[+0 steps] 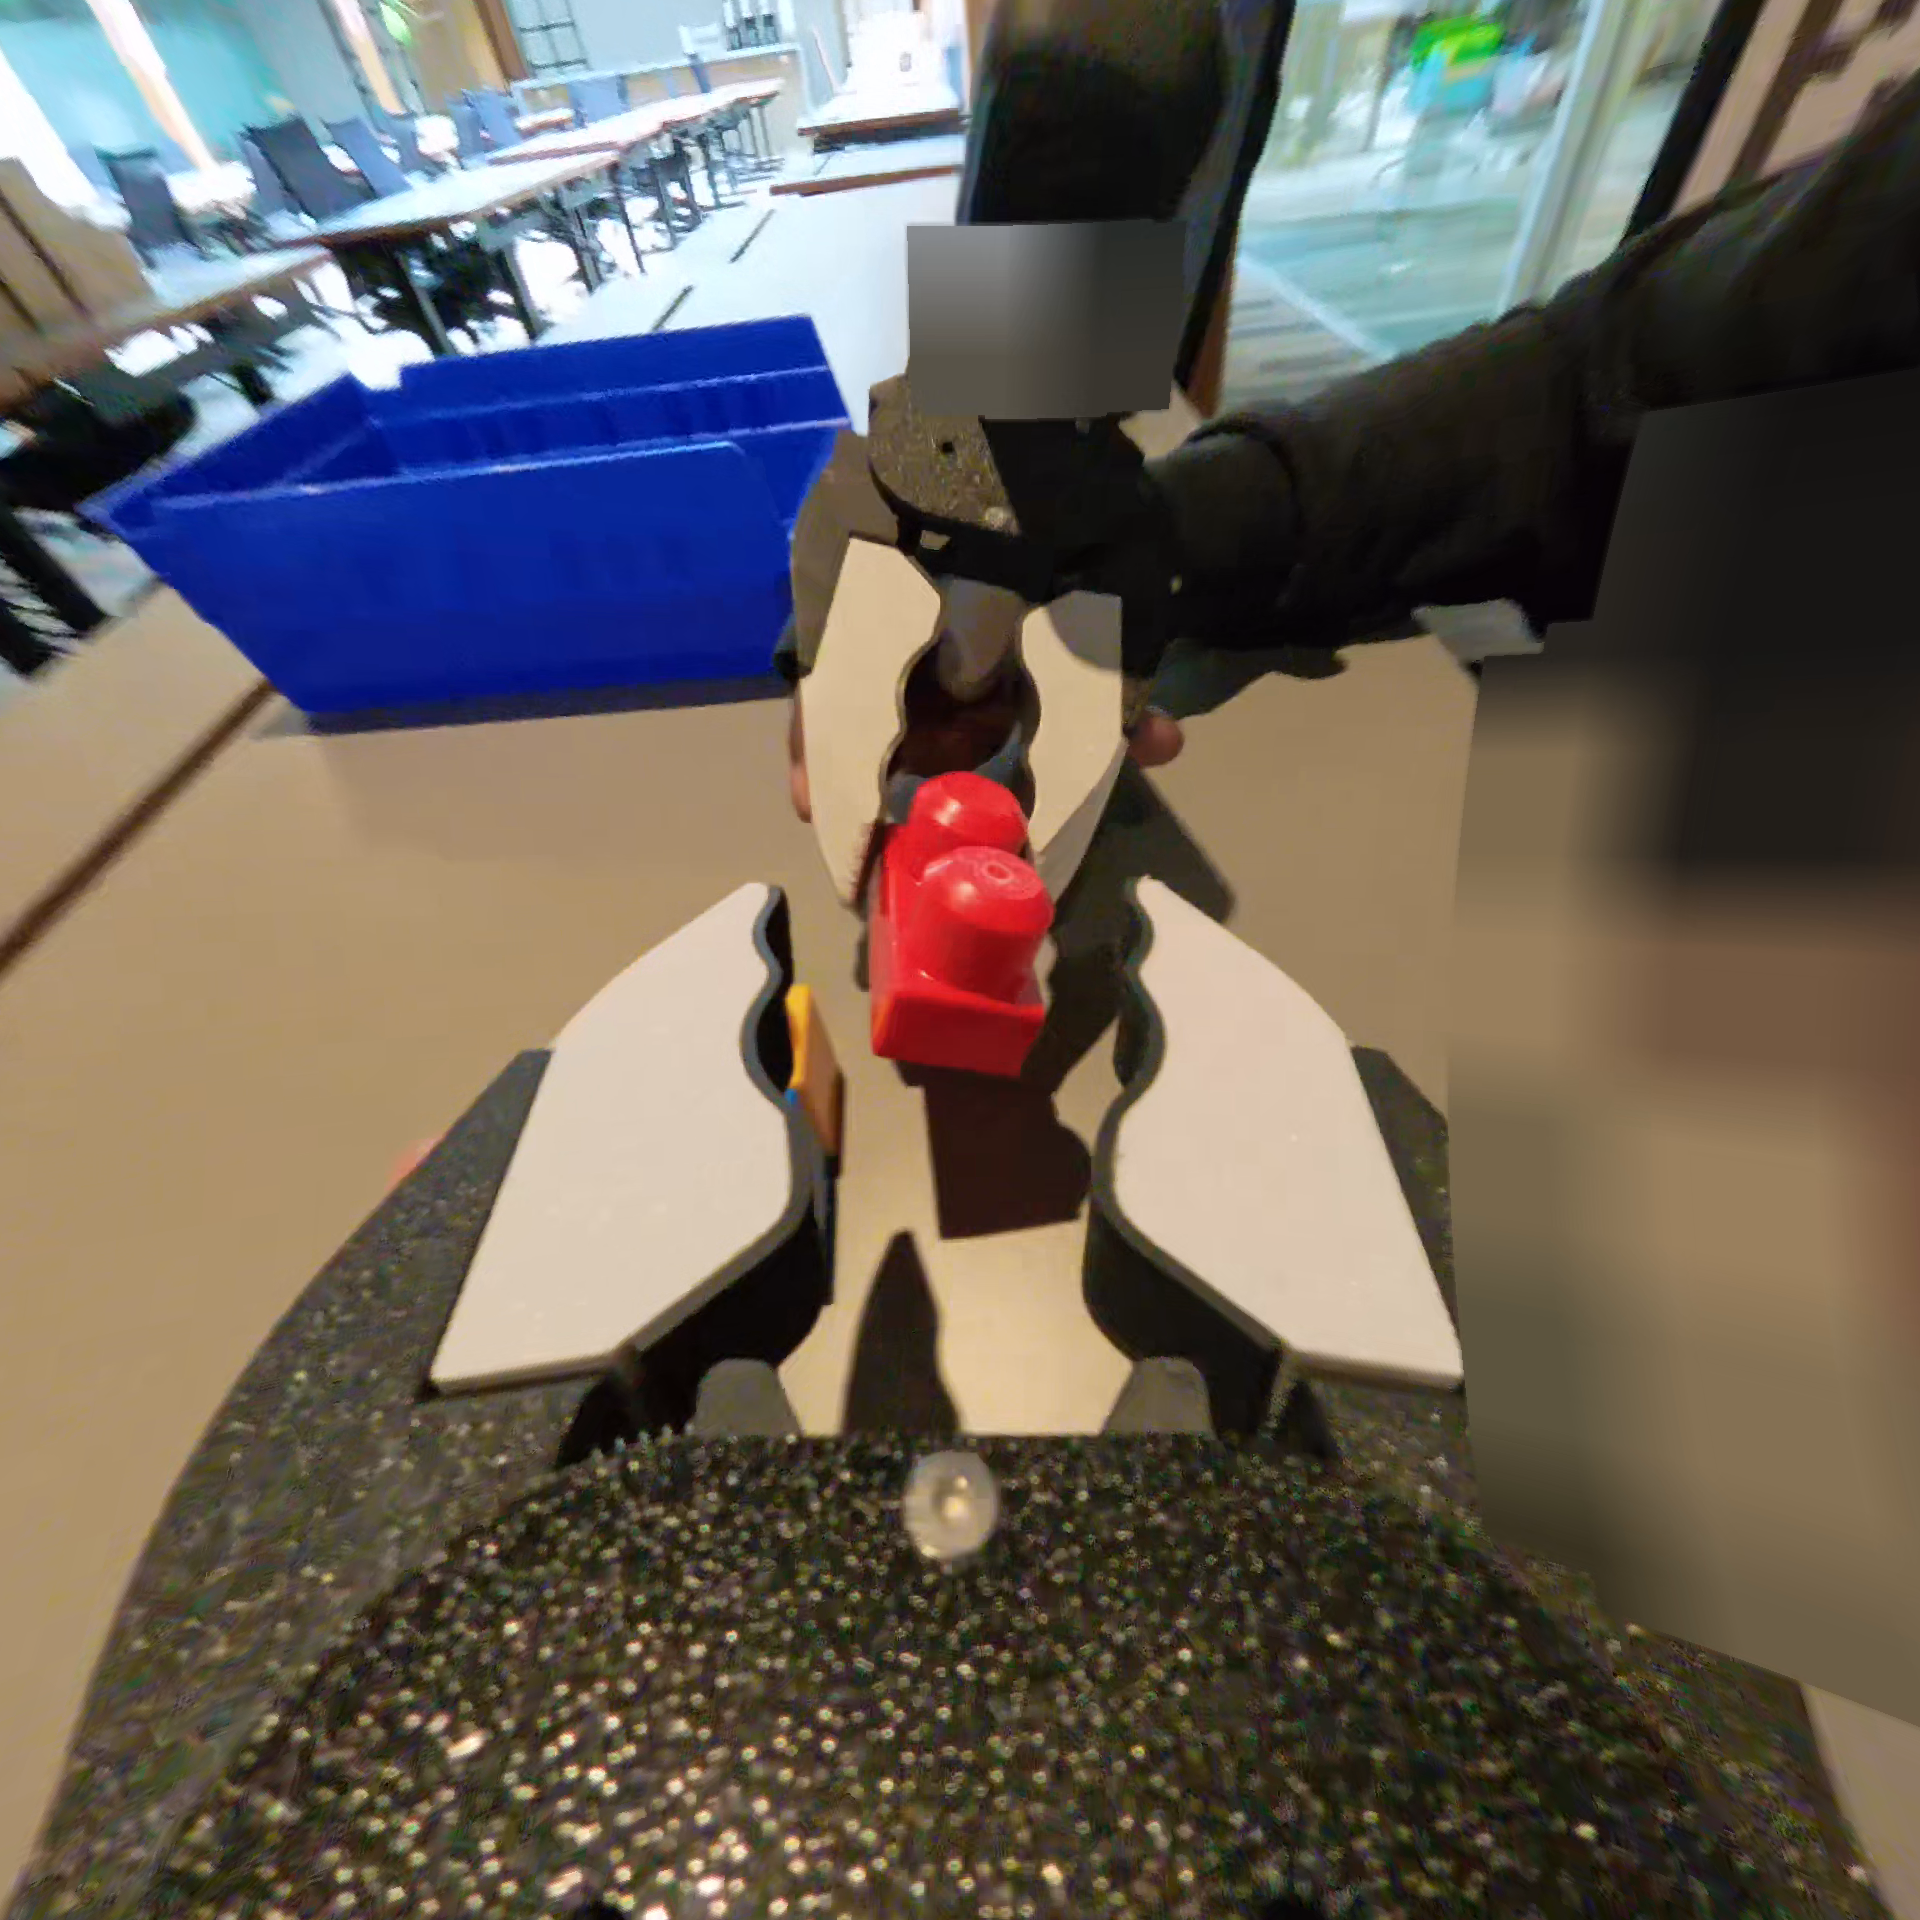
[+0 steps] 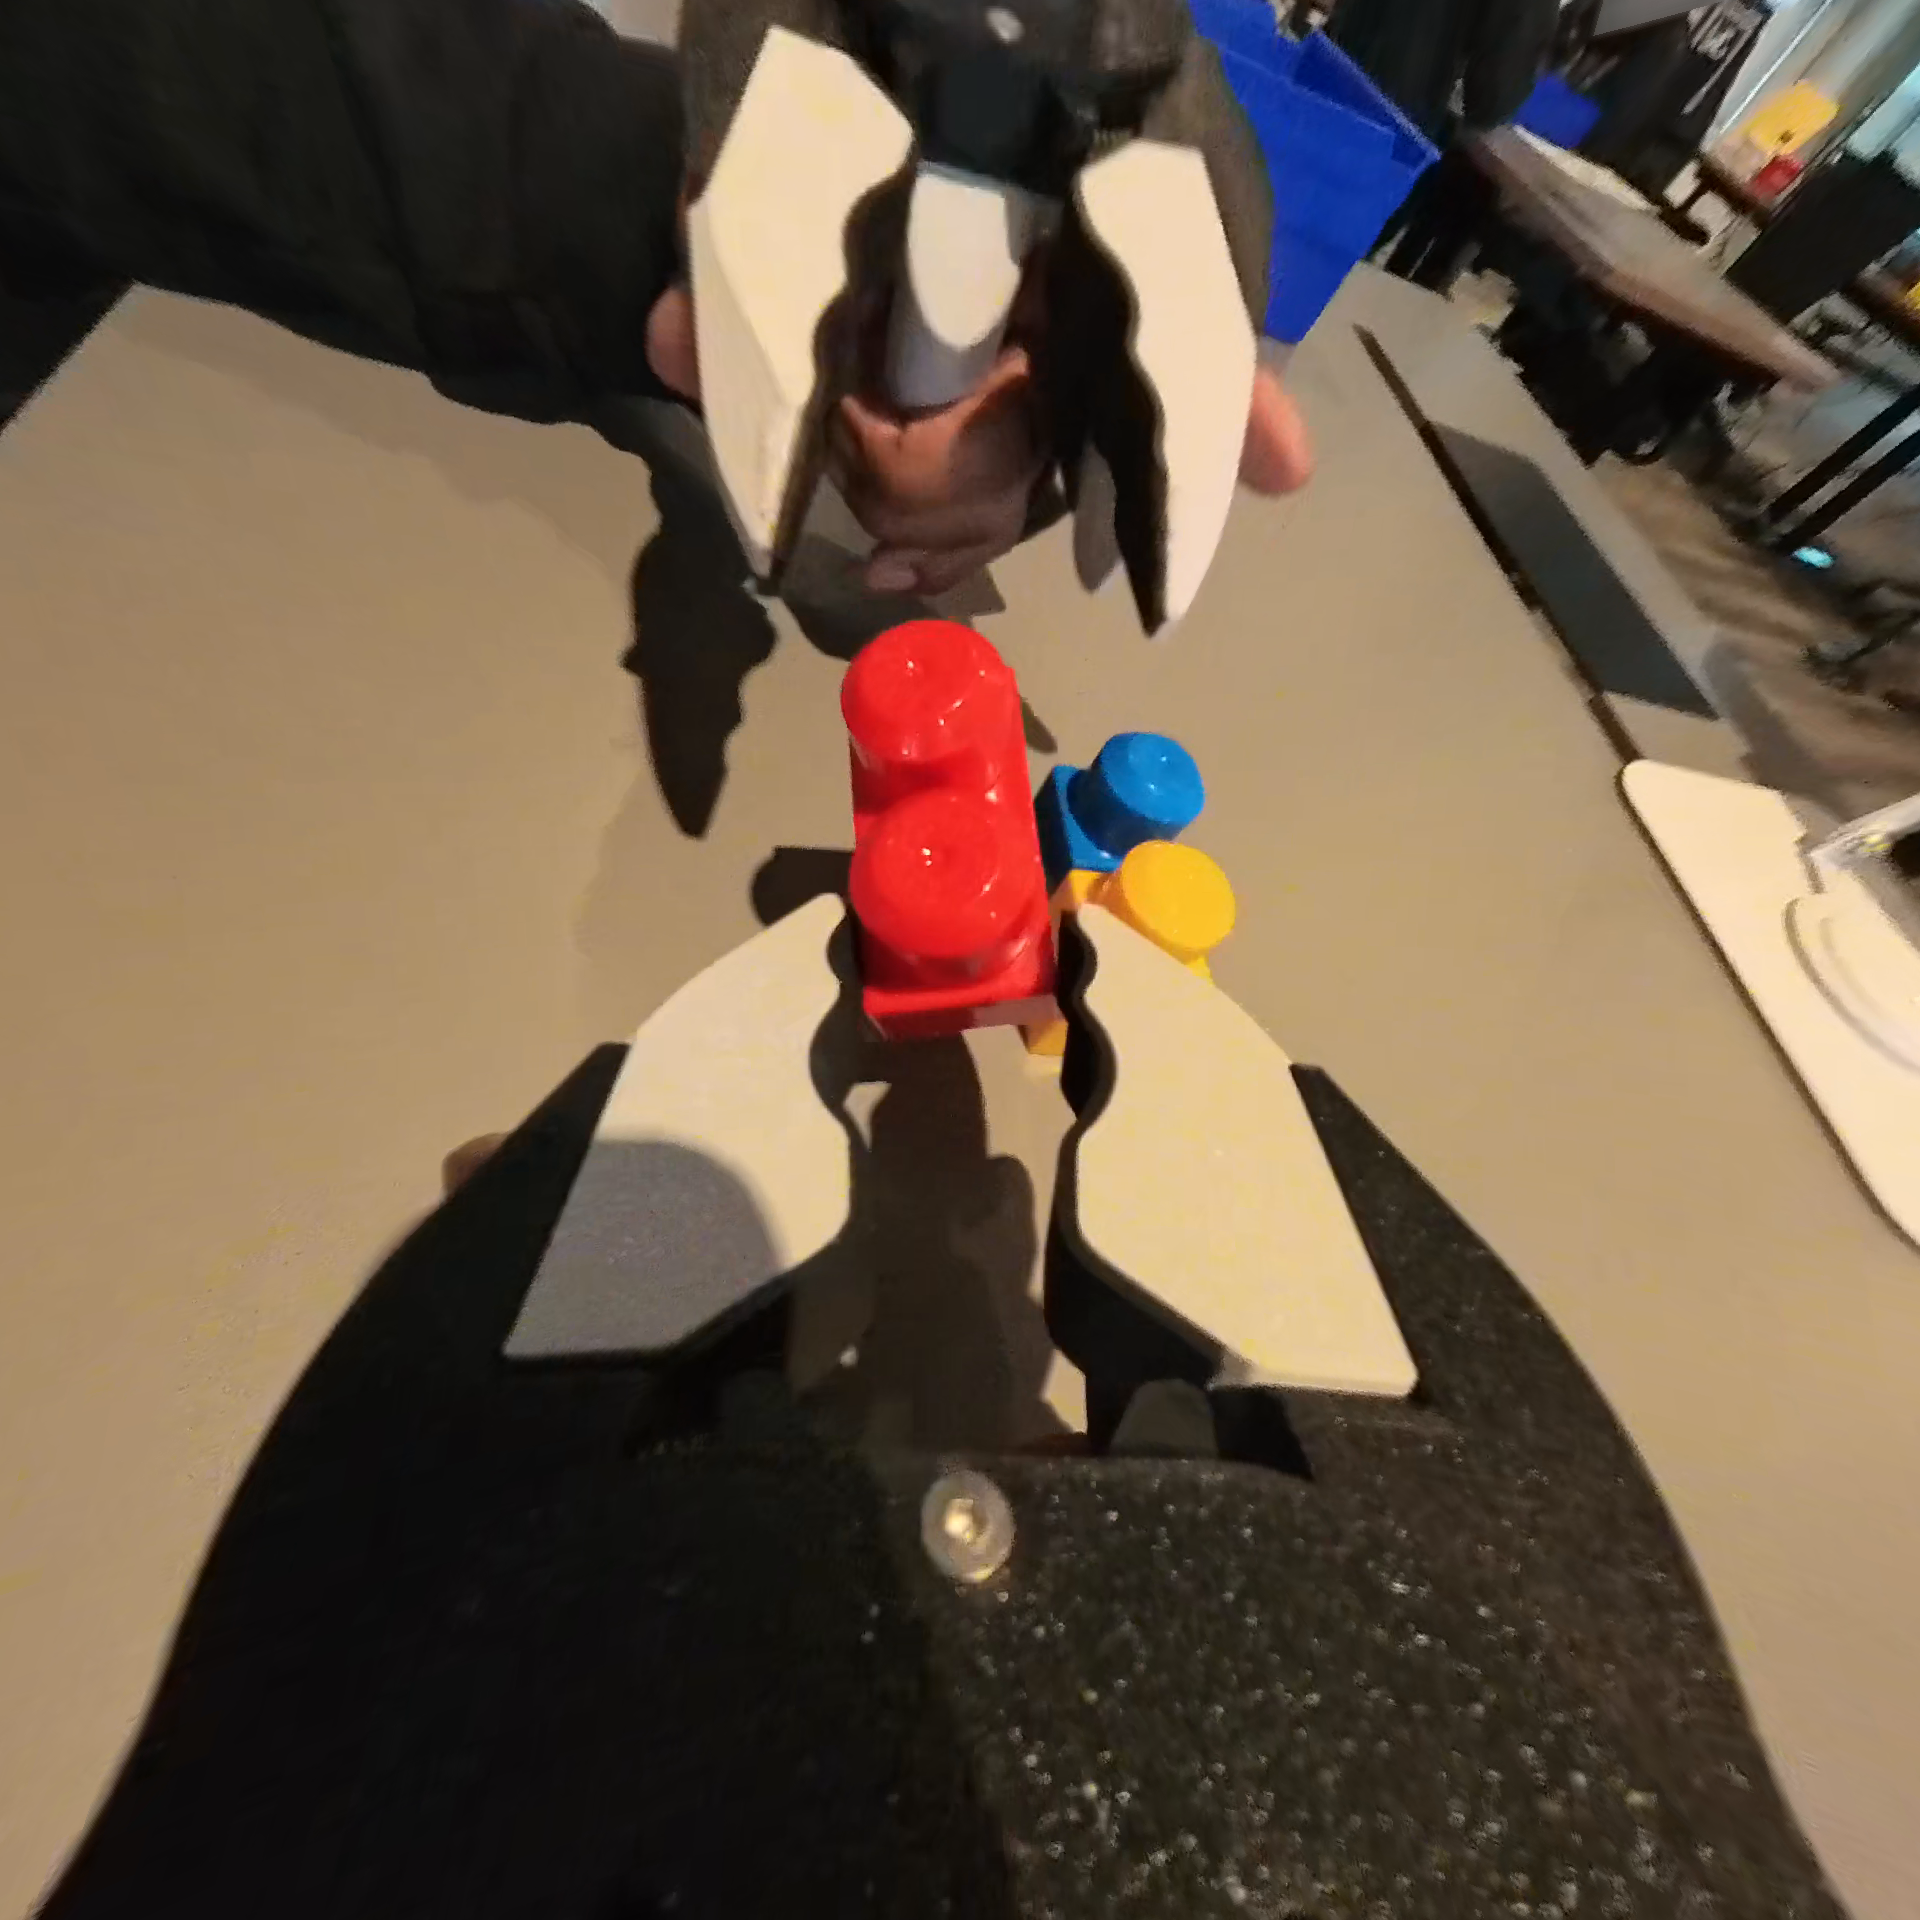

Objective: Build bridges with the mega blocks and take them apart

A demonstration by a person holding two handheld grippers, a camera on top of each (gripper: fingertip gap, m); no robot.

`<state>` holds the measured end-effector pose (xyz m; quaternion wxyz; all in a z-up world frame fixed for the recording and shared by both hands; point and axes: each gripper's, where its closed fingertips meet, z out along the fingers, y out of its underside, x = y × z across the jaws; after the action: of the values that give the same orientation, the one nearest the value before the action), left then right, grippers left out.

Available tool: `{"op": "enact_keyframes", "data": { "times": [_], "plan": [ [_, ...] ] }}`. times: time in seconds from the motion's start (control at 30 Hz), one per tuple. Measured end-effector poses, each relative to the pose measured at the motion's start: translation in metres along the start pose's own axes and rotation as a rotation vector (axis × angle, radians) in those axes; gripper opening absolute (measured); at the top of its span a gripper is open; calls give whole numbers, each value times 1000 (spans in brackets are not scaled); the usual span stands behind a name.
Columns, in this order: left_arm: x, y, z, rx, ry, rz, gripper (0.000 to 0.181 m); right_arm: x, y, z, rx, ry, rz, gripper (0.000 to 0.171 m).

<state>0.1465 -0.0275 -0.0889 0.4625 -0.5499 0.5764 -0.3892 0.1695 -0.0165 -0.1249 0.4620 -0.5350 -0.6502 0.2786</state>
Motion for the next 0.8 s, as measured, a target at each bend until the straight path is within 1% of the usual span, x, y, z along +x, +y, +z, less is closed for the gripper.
{"op": "enact_keyframes", "data": {
  "times": [0.1, 0.27, 0.37, 0.4, 0.5, 0.6, 0.67, 0.7, 0.8],
  "plan": [
    [0, 5, 4, -63, -54, 113, 58, 0, 1, 1, -4, -18, 59, 36],
    [2, 15, 14, -140, -75, 173, 54, -3, 0, 5, -10, -33, 73, 36],
    [4, 22, 16, -187, -66, 189, 40, -4, -3, 5, 1, -35, 77, 36],
    [4, 23, 15, -195, -64, 187, 33, -5, -4, 5, 4, -39, 76, 36],
    [1, 21, 14, -194, -74, 161, 30, -2, -6, 5, 17, -20, 75, 36],
    [-3, 15, 11, -161, -89, 120, 30, 4, -13, 3, 61, 20, 70, 39],
    [-11, 6, 4, -94, -122, 74, 30, 10, -18, -1, 101, 55, 71, 51],
    [-17, 1, -1, -56, -141, 43, 30, 14, -19, -2, 111, 73, 75, 54],
    [-36, -1, -17, 19, -181, -68, 30, 20, -15, -4, 111, 85, 103, 55]
  ]
}}
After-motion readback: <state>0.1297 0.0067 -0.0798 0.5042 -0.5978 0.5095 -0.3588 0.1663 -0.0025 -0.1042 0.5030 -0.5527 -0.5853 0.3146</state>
